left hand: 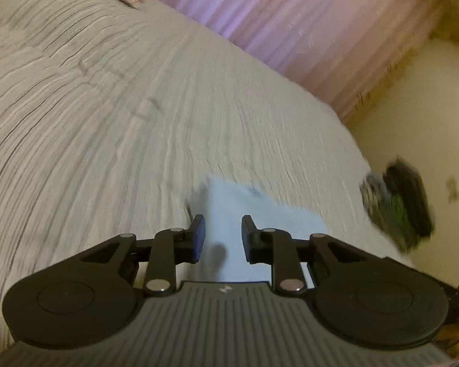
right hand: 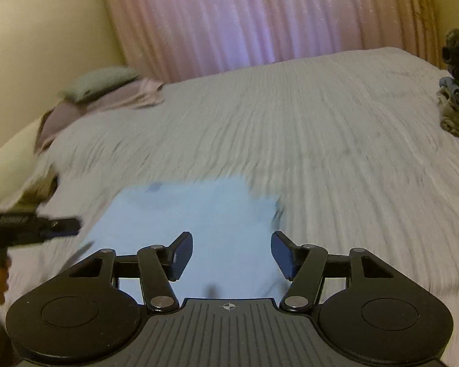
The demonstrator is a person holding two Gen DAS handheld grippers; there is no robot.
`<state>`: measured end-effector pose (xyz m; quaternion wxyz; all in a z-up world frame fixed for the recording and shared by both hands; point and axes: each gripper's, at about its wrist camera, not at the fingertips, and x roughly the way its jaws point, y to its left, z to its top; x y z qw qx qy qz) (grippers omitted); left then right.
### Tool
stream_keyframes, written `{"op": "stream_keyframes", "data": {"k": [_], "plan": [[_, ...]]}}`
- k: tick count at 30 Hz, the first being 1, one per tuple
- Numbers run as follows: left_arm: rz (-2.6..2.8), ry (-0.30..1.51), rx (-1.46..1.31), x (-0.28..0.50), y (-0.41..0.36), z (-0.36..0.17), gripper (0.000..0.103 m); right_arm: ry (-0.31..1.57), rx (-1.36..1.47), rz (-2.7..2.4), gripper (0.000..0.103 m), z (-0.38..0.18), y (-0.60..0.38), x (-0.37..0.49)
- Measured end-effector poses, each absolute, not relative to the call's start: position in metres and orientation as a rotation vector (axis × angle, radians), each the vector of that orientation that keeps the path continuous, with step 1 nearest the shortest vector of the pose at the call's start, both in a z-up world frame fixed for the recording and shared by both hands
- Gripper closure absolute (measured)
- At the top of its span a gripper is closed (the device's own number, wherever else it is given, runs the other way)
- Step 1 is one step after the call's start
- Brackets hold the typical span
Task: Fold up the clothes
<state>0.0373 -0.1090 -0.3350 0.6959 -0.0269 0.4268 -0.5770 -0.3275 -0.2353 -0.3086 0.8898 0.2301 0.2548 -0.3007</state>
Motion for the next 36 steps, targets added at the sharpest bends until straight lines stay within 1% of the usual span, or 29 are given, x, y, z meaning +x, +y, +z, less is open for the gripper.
{"op": "stream_keyframes", "data": {"k": [3, 5, 8, 10, 11, 12, 13, 14, 15, 17, 20, 26, 28, 29, 30, 36], "plan": [[-1.290, 0.954, 0.022, 0.000, -0.089, -0.333, 0.083, 0.646, 0.459, -0.669, 0.042, -0.329, -0.209, -0.316], [-1.240, 0.966, 0.104, -0.023, -0.084, -0.338, 0.081, 0.680, 0.461, -0.711, 0.042, -0.340, -0.200, -0.309], [-1.141, 0.953, 0.179, -0.045, -0.075, -0.339, 0.081, 0.681, 0.472, -0.751, 0.042, -0.333, -0.185, -0.317], [-1.106, 0.936, 0.195, -0.057, -0.064, -0.331, 0.079, 0.688, 0.471, -0.769, 0.042, -0.324, -0.175, -0.331], [-1.098, 0.927, 0.210, -0.061, -0.059, -0.328, 0.078, 0.691, 0.475, -0.776, 0.039, -0.320, -0.170, -0.338], [-1.090, 0.916, 0.226, -0.066, -0.054, -0.324, 0.073, 0.692, 0.487, -0.781, 0.023, -0.319, -0.166, -0.341], [-1.077, 0.903, 0.247, -0.072, -0.050, -0.321, 0.065, 0.690, 0.495, -0.785, 0.014, -0.317, -0.161, -0.345], [-1.065, 0.889, 0.268, -0.079, -0.046, -0.317, 0.062, 0.685, 0.495, -0.787, 0.010, -0.312, -0.156, -0.351], [-1.054, 0.878, 0.285, -0.085, -0.042, -0.313, 0.060, 0.681, 0.492, -0.786, 0.010, -0.308, -0.151, -0.354], [-1.050, 0.875, 0.292, -0.094, -0.033, -0.310, 0.060, 0.683, 0.481, -0.780, 0.010, -0.300, -0.143, -0.355], [-1.056, 0.881, 0.302, -0.107, -0.019, -0.306, 0.053, 0.685, 0.479, -0.777, 0.010, -0.291, -0.135, -0.355], [-1.074, 0.859, 0.326, -0.126, -0.003, -0.298, 0.049, 0.681, 0.463, -0.796, 0.009, -0.283, -0.119, -0.352], [-1.075, 0.840, 0.333, -0.131, 0.002, -0.294, 0.043, 0.681, 0.462, -0.796, 0.008, -0.280, -0.115, -0.351], [-1.074, 0.830, 0.336, -0.134, 0.004, -0.292, 0.042, 0.681, 0.459, -0.799, 0.006, -0.279, -0.113, -0.352], [-1.073, 0.819, 0.339, -0.138, 0.007, -0.289, 0.042, 0.683, 0.453, -0.803, 0.000, -0.278, -0.111, -0.349], [-1.060, 0.768, 0.389, -0.151, 0.017, -0.281, 0.040, 0.689, 0.416, -0.840, 0.000, -0.272, -0.101, -0.349]]}}
